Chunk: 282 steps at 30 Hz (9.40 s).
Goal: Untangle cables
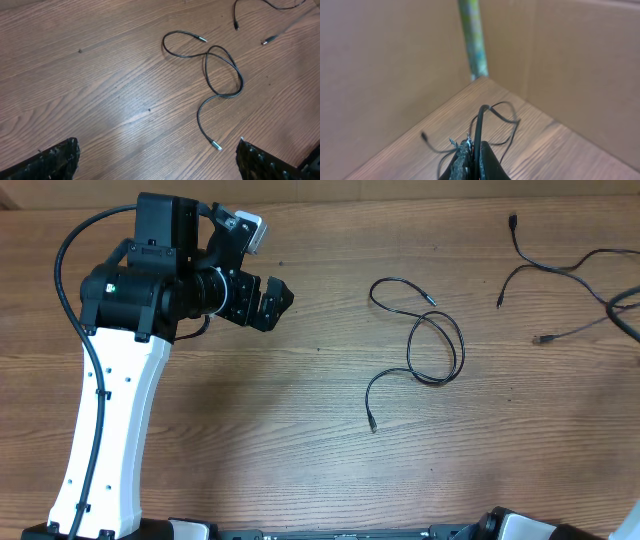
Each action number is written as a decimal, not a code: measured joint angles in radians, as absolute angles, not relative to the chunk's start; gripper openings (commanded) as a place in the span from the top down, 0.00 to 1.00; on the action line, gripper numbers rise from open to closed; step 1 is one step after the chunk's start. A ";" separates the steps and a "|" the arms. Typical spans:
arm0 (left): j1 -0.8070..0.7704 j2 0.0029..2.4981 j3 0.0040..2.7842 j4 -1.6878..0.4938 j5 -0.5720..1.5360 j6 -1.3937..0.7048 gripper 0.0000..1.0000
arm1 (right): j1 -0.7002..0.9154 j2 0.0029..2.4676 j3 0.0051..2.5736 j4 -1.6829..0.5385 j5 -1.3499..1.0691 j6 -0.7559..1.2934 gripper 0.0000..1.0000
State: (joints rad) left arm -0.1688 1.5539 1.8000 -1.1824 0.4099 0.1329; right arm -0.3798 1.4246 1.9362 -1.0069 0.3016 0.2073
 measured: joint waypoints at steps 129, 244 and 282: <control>-0.169 1.554 1.800 -1.182 0.410 0.133 0.00 | -0.218 1.981 1.615 -1.153 -0.430 -0.050 0.00; -0.169 1.554 1.800 -1.182 0.410 0.133 0.00 | 0.122 1.378 1.713 -0.785 -0.470 0.160 0.96; -0.169 1.554 1.800 -1.047 0.458 0.130 0.00 | 0.122 1.378 1.713 -0.851 -0.805 0.082 0.96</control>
